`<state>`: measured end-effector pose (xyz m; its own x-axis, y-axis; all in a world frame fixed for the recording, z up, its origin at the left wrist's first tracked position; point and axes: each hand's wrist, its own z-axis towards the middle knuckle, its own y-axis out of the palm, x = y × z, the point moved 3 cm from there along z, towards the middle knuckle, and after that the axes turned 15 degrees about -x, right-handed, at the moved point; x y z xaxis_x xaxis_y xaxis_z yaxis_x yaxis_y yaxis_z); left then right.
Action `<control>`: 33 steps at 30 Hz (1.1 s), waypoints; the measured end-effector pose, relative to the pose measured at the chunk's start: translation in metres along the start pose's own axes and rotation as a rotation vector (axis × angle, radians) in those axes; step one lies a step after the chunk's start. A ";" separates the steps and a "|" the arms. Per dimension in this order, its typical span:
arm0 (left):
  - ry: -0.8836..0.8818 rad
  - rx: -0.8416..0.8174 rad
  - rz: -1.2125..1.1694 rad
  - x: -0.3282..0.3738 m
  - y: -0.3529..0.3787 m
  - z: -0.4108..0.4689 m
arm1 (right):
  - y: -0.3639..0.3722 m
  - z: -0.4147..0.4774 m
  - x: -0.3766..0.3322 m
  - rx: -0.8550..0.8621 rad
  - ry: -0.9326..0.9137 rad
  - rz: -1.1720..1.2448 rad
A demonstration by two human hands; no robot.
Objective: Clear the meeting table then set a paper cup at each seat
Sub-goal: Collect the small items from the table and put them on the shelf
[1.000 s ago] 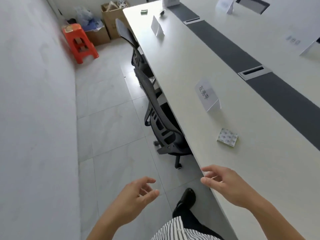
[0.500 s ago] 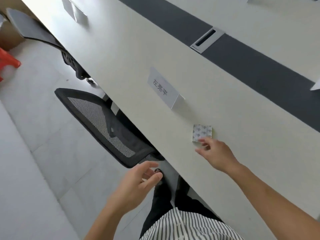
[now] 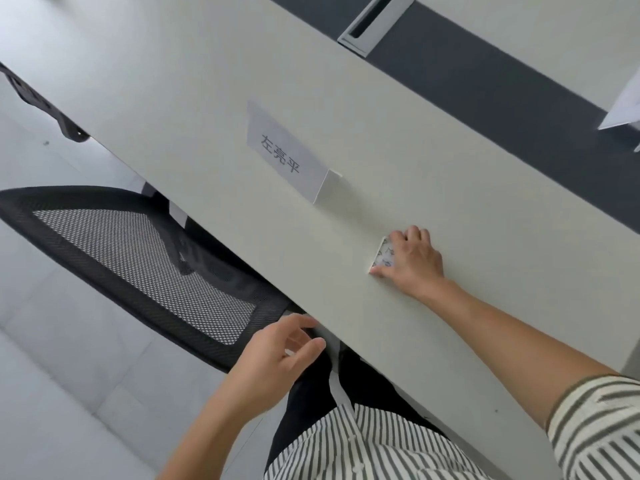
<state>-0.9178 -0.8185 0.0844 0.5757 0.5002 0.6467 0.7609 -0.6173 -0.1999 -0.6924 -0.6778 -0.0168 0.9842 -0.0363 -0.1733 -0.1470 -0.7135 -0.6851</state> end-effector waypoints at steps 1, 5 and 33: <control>0.004 0.000 -0.001 0.000 -0.001 0.000 | 0.001 -0.001 0.000 0.005 0.002 0.014; 0.013 0.018 0.006 0.002 -0.005 -0.004 | 0.007 -0.009 -0.003 0.077 -0.018 0.043; -0.048 0.723 -0.425 -0.107 0.030 -0.226 | 0.017 -0.184 -0.214 -0.228 -0.769 -0.090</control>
<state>-1.0240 -1.0274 0.1753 0.1969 0.6375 0.7449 0.9108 0.1623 -0.3796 -0.8868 -0.8110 0.1394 0.6356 0.4602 -0.6198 0.0348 -0.8191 -0.5725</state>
